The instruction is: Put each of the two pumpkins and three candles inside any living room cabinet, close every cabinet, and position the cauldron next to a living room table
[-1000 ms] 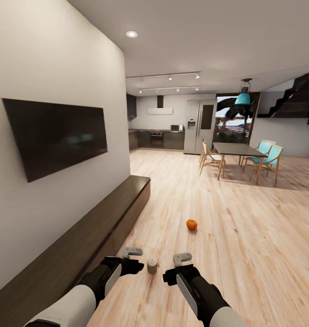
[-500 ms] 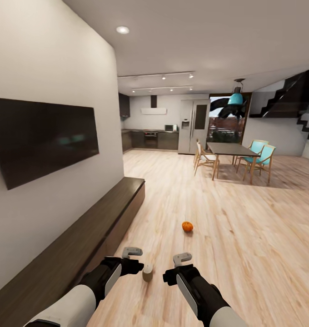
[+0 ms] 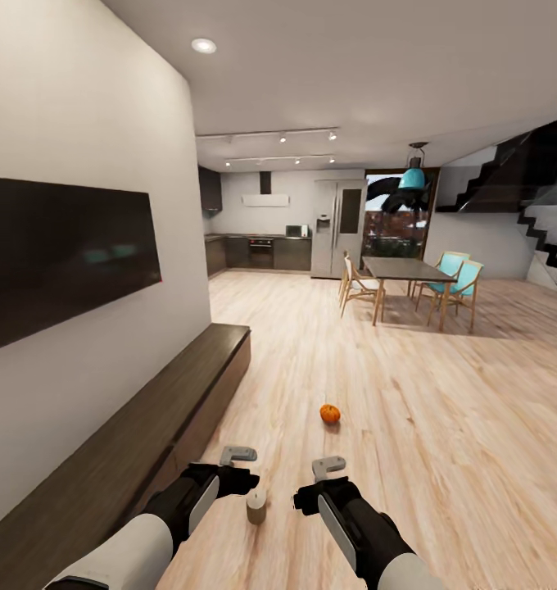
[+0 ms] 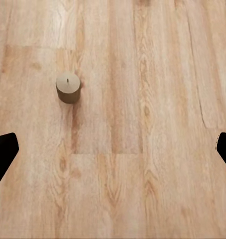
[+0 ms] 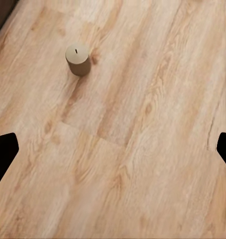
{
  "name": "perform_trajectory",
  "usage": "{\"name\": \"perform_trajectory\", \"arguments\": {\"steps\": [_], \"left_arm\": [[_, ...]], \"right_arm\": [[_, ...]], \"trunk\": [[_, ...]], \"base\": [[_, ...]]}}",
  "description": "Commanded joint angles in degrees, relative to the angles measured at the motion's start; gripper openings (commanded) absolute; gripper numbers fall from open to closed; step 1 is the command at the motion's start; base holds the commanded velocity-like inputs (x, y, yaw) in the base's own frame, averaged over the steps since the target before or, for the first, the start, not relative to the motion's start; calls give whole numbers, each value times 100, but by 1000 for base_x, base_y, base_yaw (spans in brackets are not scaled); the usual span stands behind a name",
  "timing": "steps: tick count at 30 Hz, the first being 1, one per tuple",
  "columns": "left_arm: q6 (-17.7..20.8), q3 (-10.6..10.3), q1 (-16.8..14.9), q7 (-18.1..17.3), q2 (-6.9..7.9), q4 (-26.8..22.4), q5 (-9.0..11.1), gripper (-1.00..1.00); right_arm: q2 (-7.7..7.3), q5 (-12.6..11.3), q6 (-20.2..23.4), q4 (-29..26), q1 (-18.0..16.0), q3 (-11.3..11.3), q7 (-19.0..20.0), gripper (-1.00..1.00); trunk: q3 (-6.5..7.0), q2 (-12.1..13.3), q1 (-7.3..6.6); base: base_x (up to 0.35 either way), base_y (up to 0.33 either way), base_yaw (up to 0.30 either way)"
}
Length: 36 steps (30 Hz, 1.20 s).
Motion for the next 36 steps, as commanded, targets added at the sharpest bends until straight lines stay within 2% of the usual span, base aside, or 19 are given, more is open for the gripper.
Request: {"name": "perform_trajectory", "arguments": {"steps": [1, 11, 23, 36], "left_arm": [[33, -30, -1, 3, 5, -13, 33, 100], [35, -27, -1, 3, 4, -13, 33, 100], [32, -27, -1, 3, 4, -13, 33, 100], [31, -24, -1, -5, 6, -13, 33, 100]], "right_arm": [[0, -60, 17, -3, -5, 18, -51, 100], [0, -60, 17, -3, -5, 18, -53, 100], [0, -60, 17, -3, -5, 18, -49, 100], [0, -60, 17, -3, -5, 18, -50, 100]], "trunk": [[-7, -4, 2], [-7, -4, 2], [-7, -4, 2], [-7, -4, 2]], "base": [[184, 0, -252], [188, 35, -247], [204, 129, -56], [210, 35, -115]]}}
